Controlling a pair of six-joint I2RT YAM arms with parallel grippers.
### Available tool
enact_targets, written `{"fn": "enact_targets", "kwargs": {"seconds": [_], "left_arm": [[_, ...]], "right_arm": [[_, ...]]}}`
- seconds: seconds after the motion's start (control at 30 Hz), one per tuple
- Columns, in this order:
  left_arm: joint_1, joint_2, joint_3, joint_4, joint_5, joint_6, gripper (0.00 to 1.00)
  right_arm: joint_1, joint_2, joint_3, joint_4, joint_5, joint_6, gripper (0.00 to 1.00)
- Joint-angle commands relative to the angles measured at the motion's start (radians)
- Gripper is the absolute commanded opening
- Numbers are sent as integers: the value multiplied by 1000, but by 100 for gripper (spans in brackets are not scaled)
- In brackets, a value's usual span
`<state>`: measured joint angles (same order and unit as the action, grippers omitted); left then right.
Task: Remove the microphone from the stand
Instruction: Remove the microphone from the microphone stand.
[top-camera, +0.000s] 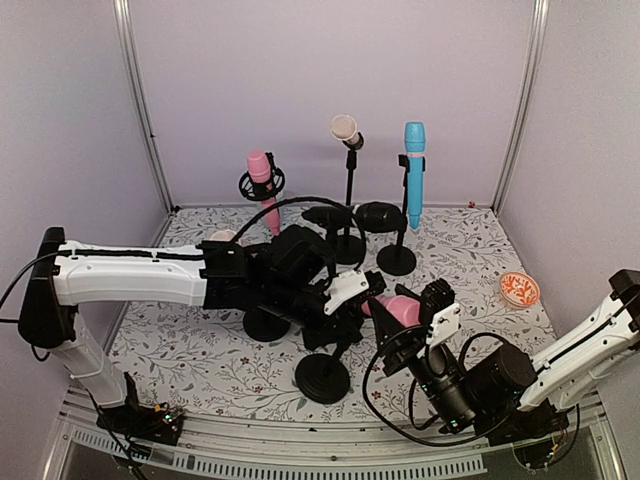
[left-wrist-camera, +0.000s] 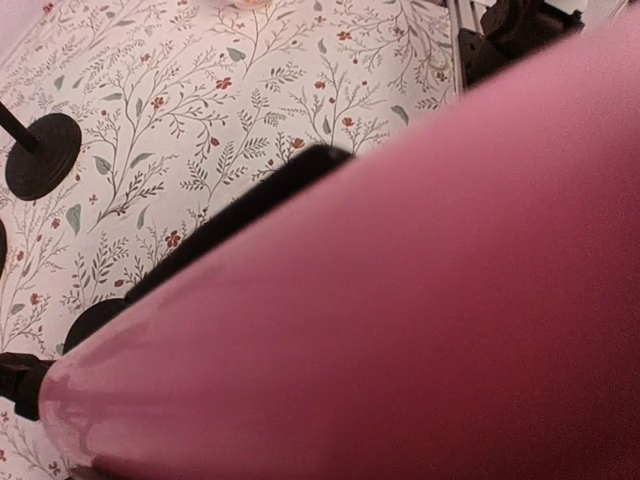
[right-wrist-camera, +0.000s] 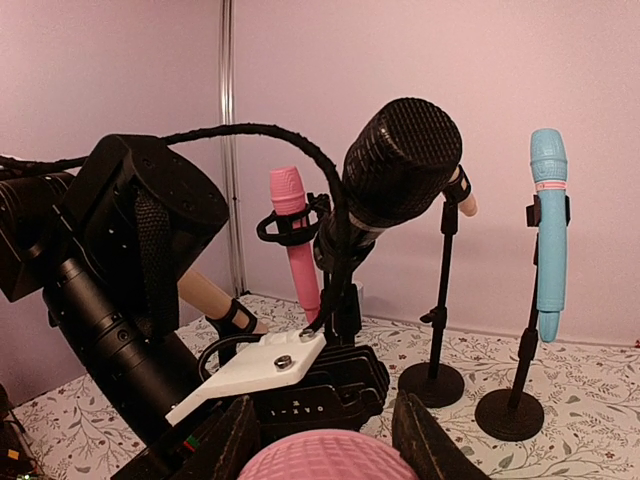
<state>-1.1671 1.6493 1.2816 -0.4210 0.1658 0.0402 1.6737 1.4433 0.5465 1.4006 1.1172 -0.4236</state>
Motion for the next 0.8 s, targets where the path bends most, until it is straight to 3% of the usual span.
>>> {"fn": "enact_targets", "kwargs": {"seconds": [0.0, 0.3, 0.43, 0.77], "left_arm": [[19, 3, -50, 25, -70, 46, 0], [112, -61, -162, 51, -91, 78, 0], [130, -69, -187, 80, -102, 88, 0], [163, -78, -231, 102, -121, 117, 0]], "right_arm": [[46, -115, -11, -159, -177, 251, 0], [149, -168, 33, -253, -106, 84, 0], [196, -159, 39, -165, -55, -55, 0], [259, -187, 116, -162, -56, -261, 0]]}}
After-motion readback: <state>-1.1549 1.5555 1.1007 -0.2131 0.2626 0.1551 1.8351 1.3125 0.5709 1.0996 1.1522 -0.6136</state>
